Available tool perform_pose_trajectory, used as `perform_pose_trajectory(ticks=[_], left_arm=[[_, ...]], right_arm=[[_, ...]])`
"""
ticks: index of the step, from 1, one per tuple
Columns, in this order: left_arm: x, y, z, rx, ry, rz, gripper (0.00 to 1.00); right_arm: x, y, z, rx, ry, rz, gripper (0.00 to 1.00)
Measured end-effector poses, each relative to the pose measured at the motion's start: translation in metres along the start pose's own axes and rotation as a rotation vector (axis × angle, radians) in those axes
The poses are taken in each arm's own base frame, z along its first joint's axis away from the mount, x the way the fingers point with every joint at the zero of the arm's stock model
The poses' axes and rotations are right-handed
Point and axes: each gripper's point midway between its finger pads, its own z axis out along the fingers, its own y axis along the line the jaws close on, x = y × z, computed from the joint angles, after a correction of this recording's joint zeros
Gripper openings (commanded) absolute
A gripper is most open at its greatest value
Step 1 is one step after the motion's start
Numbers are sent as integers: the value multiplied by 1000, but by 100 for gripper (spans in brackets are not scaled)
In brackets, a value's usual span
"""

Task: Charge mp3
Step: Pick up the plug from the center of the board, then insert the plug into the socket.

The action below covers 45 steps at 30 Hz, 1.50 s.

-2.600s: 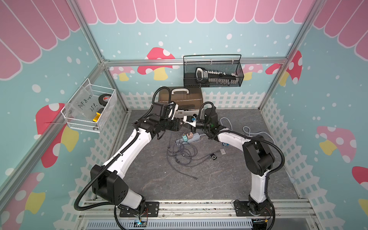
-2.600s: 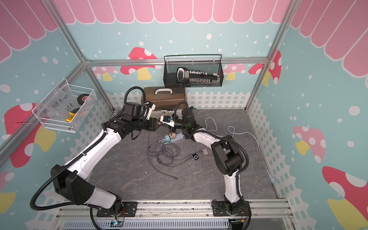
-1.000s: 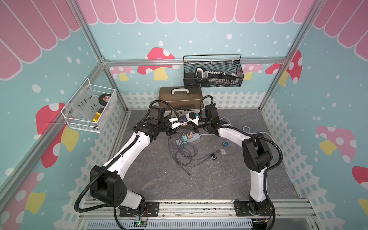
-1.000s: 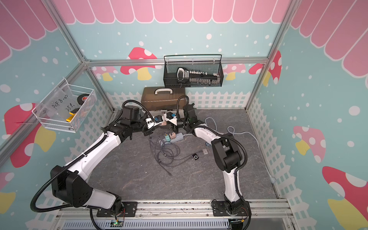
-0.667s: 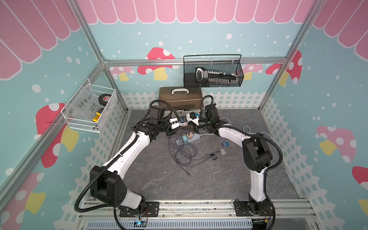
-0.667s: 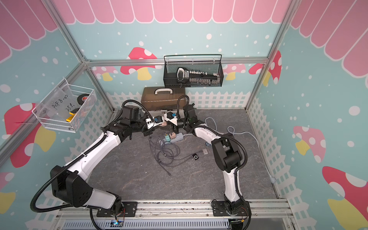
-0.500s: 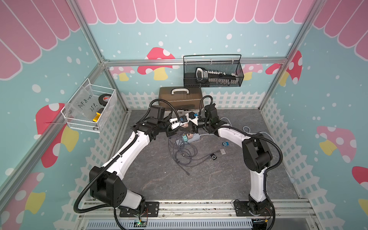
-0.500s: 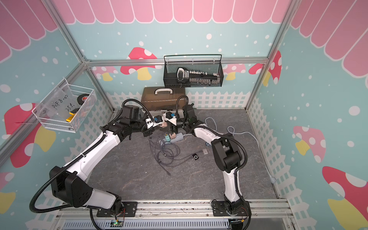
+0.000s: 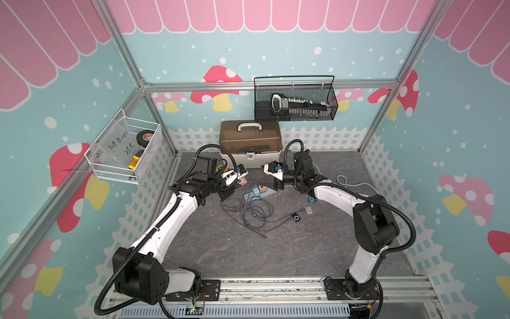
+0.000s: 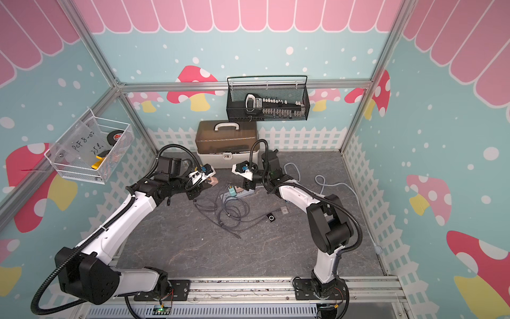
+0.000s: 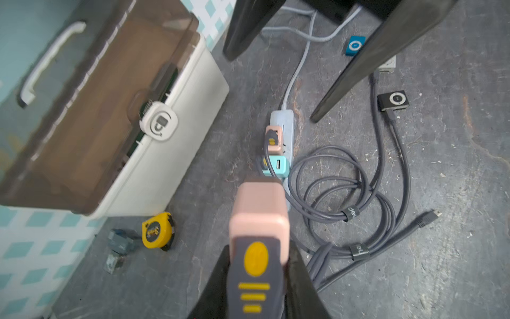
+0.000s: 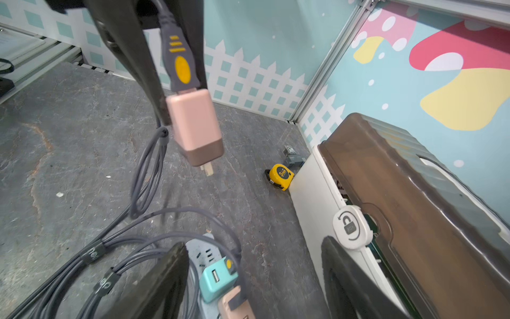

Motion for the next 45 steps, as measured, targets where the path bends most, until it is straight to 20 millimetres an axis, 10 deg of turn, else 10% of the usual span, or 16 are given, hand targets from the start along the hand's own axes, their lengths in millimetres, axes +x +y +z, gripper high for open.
perform_pose_trajectory(ticks=[12,29,45], left_arm=[[65,10,31,33,162,-186,0],[60,22,113,185,238,-219,0],[64,-9,124,258,351,-195,0]], right_arm=[[49,77,-12,-59,130,62,66],[41,70,-54,125,225,4,65],[52,69,-60,147,291,-3,65]])
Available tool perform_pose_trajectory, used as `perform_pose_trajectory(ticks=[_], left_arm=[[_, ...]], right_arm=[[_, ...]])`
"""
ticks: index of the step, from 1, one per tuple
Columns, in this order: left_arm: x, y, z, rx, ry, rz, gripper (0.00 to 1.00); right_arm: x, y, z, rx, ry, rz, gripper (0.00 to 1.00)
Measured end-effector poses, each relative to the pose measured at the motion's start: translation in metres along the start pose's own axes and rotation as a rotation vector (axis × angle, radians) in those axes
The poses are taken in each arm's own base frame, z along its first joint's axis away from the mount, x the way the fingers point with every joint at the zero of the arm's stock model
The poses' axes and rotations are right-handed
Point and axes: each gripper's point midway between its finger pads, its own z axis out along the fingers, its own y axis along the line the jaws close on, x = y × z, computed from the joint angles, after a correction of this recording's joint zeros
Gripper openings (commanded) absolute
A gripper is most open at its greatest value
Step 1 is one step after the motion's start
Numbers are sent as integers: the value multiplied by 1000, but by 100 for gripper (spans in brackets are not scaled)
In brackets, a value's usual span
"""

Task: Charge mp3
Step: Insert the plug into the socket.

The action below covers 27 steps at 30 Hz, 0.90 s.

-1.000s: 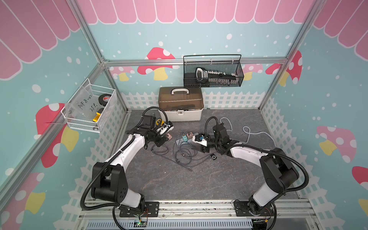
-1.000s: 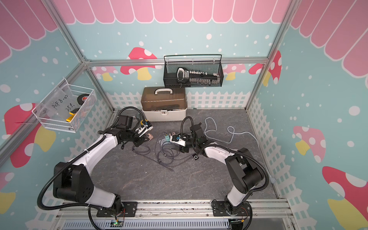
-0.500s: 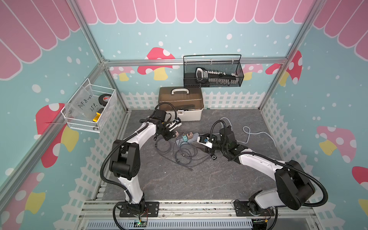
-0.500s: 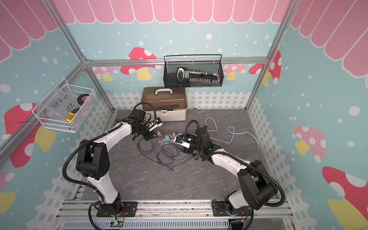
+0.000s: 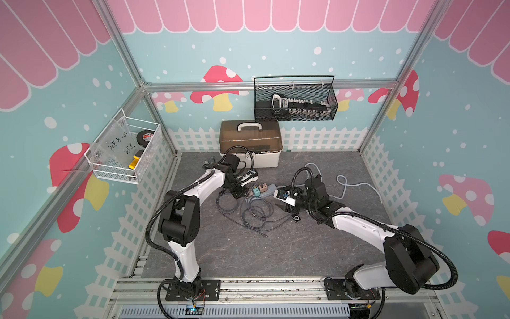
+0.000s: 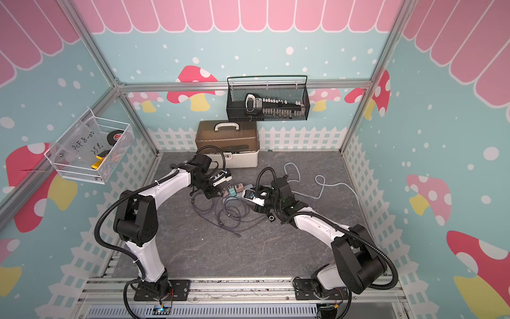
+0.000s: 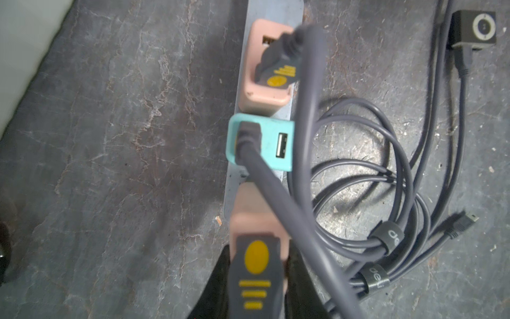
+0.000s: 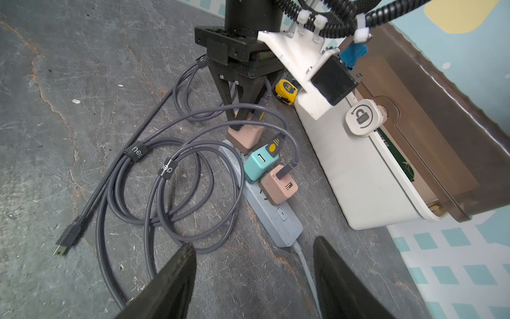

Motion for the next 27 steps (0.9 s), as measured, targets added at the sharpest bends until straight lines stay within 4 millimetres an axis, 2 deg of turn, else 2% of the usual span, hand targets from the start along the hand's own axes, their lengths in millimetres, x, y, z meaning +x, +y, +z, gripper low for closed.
perform_pose_trajectory(ticks=[4,9,27], left_arm=[[0,2,2,-8,22,7,0],[-9,9,6,-26,27,27,0],[-13,11,8,-54,96,111,0]], right_arm=[[1,1,1,-3,4,2,65],[2,0,1,0,6,2,65],[9,-1,3,2,26,4,65]])
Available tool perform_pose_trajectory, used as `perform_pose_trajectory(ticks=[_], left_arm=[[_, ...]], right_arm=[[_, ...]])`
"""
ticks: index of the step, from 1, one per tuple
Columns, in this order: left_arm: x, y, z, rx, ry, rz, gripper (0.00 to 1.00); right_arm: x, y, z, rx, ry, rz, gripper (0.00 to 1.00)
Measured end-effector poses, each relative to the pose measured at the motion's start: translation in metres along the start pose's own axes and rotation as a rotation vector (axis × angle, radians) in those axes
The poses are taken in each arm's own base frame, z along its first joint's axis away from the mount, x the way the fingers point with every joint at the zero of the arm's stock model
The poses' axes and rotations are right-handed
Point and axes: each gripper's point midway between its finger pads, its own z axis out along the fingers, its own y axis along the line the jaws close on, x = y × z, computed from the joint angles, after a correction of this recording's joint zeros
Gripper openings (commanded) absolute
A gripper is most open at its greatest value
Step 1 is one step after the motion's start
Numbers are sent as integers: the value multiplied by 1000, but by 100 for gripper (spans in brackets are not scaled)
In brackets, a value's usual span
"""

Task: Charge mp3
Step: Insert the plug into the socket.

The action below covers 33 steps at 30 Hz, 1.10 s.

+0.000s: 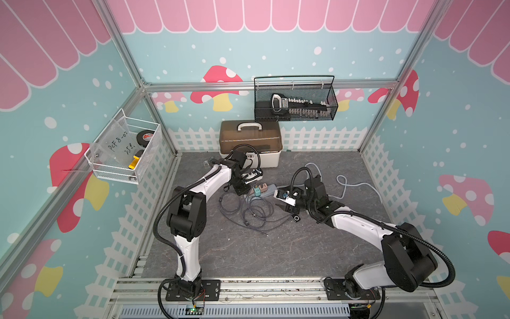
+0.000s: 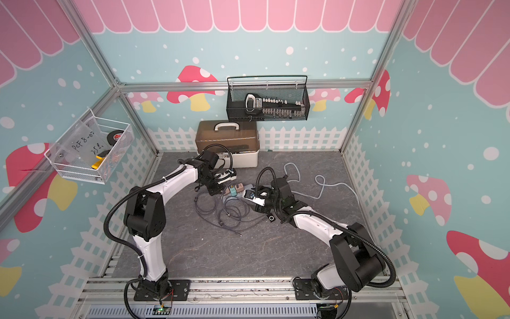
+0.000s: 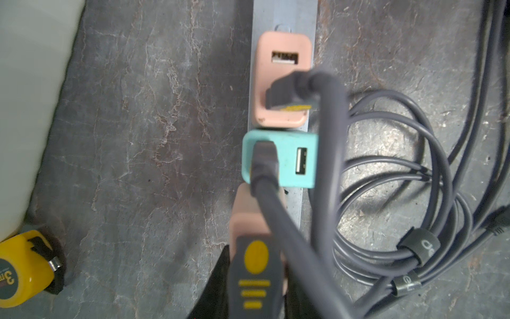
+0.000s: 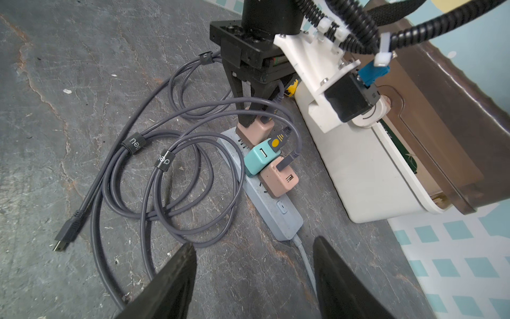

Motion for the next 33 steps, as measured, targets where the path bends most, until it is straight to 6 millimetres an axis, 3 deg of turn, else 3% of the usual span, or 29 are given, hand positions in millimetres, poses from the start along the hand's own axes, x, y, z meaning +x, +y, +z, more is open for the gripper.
perform_pose_trajectory(ticks=[27,33], left_arm=[[5,-4,5,21,35,-1,0],[6,-4,15,28,51,-6,0]], right_arm=[[2,0,2,-20,10,6,65],[3,-1,2,-25,21,10,64]])
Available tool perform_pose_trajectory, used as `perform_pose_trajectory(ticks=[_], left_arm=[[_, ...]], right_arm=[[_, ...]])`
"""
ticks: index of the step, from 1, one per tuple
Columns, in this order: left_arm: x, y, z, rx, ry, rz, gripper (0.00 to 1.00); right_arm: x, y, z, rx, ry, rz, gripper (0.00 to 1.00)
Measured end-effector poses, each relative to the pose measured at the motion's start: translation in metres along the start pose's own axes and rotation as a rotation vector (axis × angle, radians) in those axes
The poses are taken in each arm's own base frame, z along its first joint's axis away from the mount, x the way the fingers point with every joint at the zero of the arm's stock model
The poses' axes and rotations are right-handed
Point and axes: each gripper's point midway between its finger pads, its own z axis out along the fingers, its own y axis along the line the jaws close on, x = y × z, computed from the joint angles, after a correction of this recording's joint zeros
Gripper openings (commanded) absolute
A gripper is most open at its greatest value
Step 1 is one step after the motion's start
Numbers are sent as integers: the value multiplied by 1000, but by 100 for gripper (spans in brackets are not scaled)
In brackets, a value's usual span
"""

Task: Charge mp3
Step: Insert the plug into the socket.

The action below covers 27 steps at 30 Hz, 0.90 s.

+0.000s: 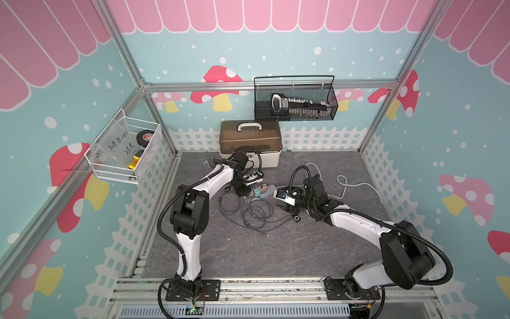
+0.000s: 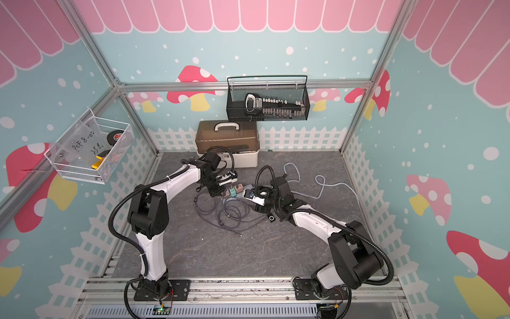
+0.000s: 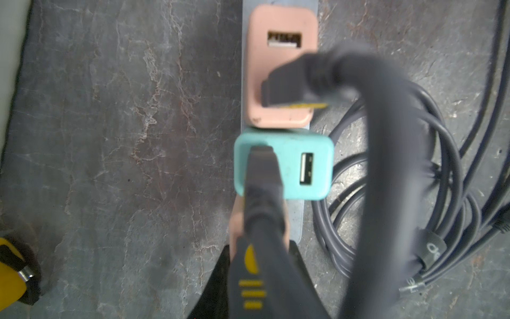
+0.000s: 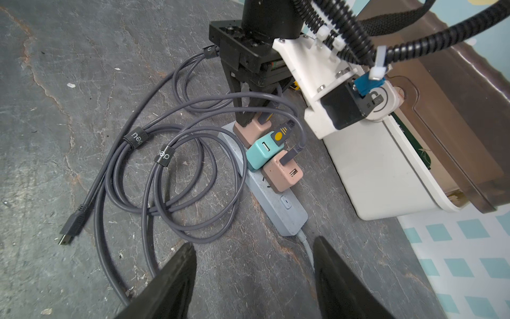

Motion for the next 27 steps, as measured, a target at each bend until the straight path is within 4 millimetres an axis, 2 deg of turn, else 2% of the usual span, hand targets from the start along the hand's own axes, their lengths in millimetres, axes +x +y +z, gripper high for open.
perform_pose_trajectory(ticks=[27], left_arm=[[-1,-1,4,-11,6,-27,0]], right_arm=[[-5,-16,-2,49,19,-9,65]])
